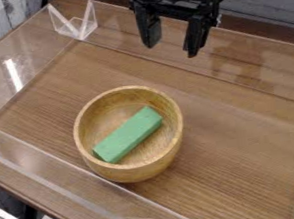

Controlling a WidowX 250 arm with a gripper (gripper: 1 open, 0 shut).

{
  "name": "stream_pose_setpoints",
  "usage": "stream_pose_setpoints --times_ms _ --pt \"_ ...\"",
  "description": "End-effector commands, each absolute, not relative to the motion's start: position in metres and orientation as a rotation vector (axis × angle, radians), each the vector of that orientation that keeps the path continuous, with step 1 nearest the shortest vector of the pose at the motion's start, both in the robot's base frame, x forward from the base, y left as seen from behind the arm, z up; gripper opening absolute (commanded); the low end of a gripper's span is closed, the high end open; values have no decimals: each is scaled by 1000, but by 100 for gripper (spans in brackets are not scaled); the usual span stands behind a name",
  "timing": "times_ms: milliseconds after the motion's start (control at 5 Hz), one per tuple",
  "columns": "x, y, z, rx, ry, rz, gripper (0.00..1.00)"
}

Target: Remove the green block from inside the brown bowl and put it on the table

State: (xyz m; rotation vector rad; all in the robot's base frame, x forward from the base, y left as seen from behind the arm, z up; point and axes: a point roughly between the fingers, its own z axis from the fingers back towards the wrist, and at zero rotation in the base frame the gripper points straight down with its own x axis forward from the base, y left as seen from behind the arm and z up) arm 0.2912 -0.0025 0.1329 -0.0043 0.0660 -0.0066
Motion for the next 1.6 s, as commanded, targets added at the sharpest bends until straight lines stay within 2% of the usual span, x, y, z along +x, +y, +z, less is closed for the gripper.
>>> stream_pose_setpoints --times_ms 0,200,400,600,800,1400 --pt "279 9 124 -10 78 8 100" --pt "239 27 83 -21 155 25 100" --pt "190 50 65 -21 94 -29 100" --pt "185 49 49 -25 38 -50 100" --pt "185 48 45 -36 44 -46 0" --pt "176 39 48 -79 107 -20 0"
